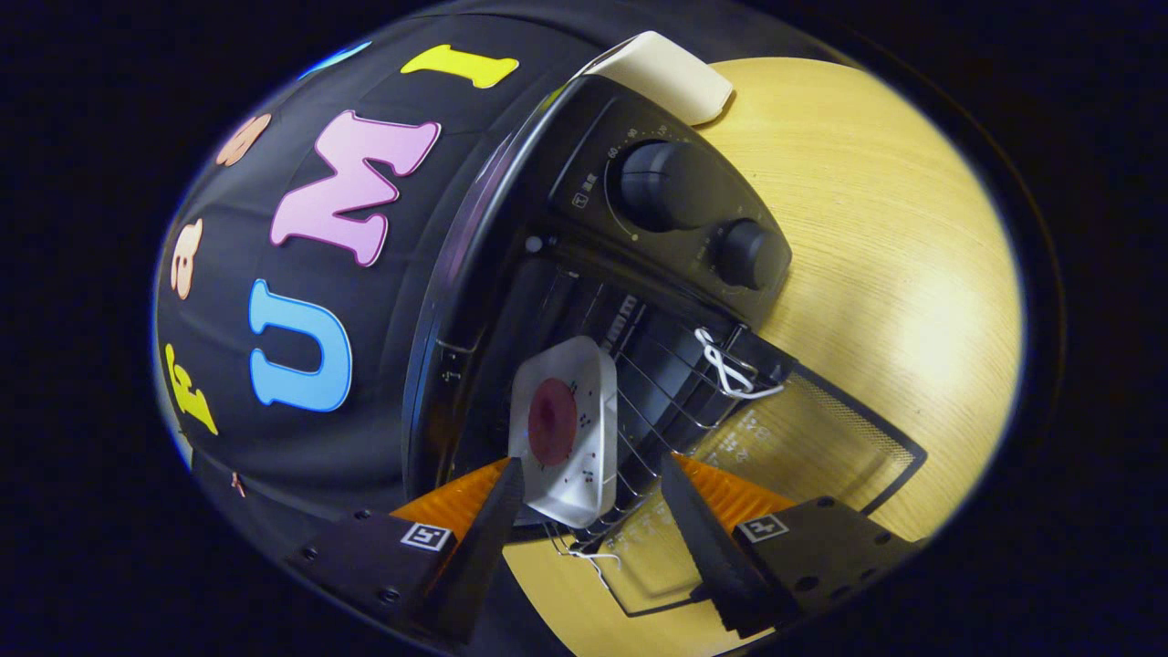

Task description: Open the toaster oven, put the food inside, and close the toaster oven door.

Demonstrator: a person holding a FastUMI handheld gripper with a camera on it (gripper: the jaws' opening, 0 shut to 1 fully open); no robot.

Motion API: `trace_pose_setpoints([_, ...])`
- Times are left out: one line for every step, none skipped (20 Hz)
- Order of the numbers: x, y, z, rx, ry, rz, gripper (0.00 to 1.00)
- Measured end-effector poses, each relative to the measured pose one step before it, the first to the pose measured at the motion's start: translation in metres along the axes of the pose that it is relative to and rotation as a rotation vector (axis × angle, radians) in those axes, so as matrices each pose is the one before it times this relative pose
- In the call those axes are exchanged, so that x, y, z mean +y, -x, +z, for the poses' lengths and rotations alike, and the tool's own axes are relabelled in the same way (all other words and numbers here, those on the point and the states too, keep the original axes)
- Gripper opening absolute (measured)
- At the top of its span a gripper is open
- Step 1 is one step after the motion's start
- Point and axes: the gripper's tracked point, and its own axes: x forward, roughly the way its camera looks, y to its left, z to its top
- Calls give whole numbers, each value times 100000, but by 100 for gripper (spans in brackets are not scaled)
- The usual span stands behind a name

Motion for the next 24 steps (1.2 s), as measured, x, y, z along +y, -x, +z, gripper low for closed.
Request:
trace_pose_setpoints([-500, 924, -856, 2935, 1554, -68, 97])
trace_pose_setpoints([-466, 1004, -1029, 3560, 2092, 111, 97])
trace_pose_setpoints([-710, 882, -1015, 2990, 3240, -684, 99])
trace_pose_setpoints([-749, 1066, -684, 2719, 4062, -857, 99])
trace_pose_setpoints([-578, 896, -697, 2736, 4465, -952, 99])
trace_pose_setpoints([-832, 966, -582, 2458, 4167, -2349, 99])
trace_pose_setpoints([-353, 938, 19, -121, 4072, -552, 99])
trace_pose_setpoints([83, 832, 32, -466, 4774, 301, 99])
trace_pose_setpoints([43, 773, -72, -14, 6465, 485, 99])
trace_pose_setpoints([-185, 717, -248, 140, 8294, -372, 99])
trace_pose_setpoints([-626, 441, -292, 663, 7908, -2245, 99])
trace_pose_setpoints([-1137, -85, -623, 1329, 7290, -4106, 99])
trace_pose_setpoints([-853, 98, -657, 983, 5843, -3537, 99])
trace_pose_setpoints([-460, 133, -676, 1076, 4985, -1922, 99])
trace_pose_setpoints([-193, 93, -838, 1306, 4677, -1872, 99])
trace_pose_setpoints([-248, -218, -840, 1291, 4763, -1977, 99])
trace_pose_setpoints([-75, -136, -783, 1067, 5401, -1327, 99])
trace_pose_setpoints([151, -433, -565, 737, 5702, -980, 99])
trace_pose_setpoints([38, -482, -456, 653, 5463, -1552, 99])
trace_pose_setpoints([272, -147, -320, 505, 4504, -1398, 99])
trace_pose_setpoints([25, -666, -337, 653, 3891, -1862, 99])
trace_pose_setpoints([-100, -516, -304, 596, 3216, -2858, 99])
trace_pose_setpoints([-260, -474, -65, -771, 1940, -3726, 99])
trace_pose_setpoints([15, -543, 64, -814, 1050, -1983, 99])
